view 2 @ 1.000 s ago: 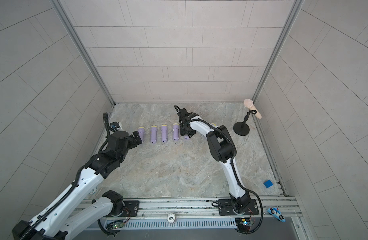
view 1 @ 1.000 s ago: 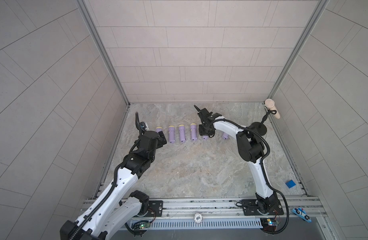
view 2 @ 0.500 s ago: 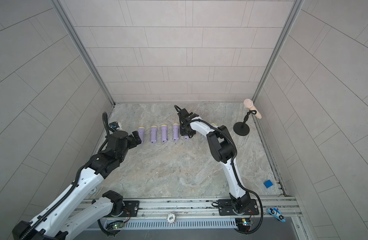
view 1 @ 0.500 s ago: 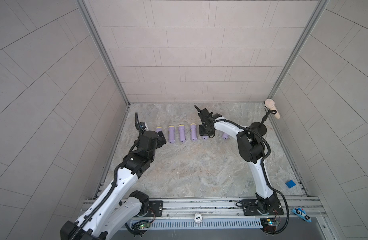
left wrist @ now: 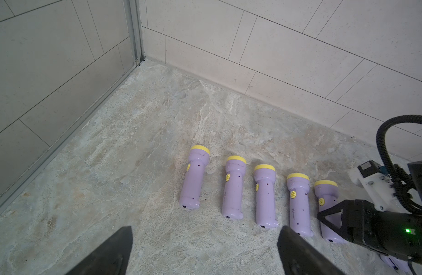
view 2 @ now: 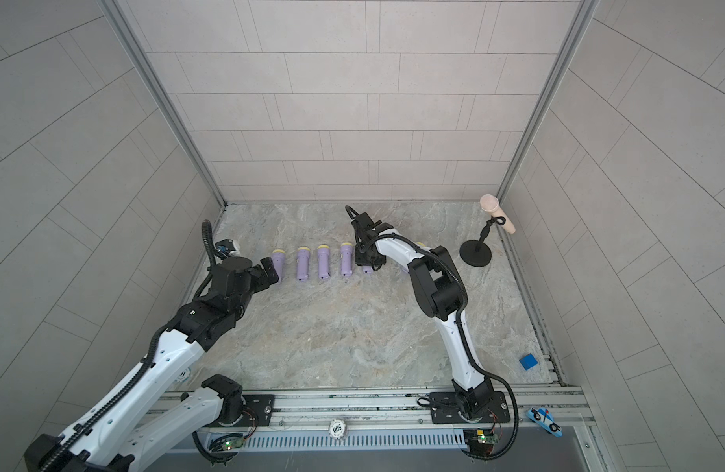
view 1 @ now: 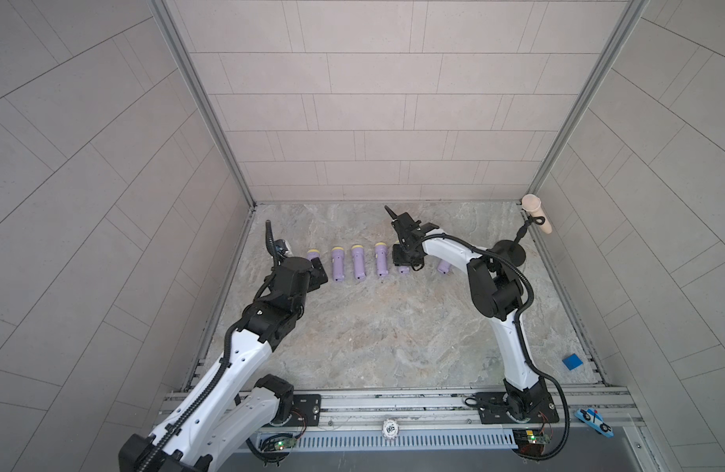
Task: Close the plug at the bottom of the flashlight
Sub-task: Place the flashlight at the center of the board.
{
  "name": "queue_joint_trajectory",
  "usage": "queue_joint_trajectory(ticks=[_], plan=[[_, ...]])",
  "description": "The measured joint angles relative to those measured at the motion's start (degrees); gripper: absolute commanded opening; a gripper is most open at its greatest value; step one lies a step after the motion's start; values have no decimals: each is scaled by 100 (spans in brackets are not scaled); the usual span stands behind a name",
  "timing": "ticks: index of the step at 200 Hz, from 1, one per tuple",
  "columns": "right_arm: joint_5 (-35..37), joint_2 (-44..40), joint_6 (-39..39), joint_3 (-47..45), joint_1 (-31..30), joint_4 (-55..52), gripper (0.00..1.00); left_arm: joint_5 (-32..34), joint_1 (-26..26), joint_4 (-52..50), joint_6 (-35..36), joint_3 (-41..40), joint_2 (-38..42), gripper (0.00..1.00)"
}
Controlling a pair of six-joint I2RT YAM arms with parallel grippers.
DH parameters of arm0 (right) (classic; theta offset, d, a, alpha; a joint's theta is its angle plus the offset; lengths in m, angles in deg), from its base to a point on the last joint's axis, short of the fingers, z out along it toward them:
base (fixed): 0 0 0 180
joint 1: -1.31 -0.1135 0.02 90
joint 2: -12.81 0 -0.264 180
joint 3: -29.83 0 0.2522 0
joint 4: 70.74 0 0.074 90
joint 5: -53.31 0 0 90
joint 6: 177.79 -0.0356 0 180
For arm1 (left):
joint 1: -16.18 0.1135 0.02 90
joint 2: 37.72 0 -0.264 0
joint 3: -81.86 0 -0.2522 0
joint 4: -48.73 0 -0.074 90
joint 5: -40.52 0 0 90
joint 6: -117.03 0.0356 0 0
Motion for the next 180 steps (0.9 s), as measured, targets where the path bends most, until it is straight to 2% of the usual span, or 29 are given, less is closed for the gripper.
queue_joint_trajectory(ticks=[122,155,180], plan=[[-22,-258,-72,-437,0,186,7,-50,63,0,0,0,0,100],[-42,-258,-72,-437,0,186,13,-70,63,0,0,0,0,100],[-48,-258,-76,-437,0,186,21,-83,63,0,0,0,0,100]])
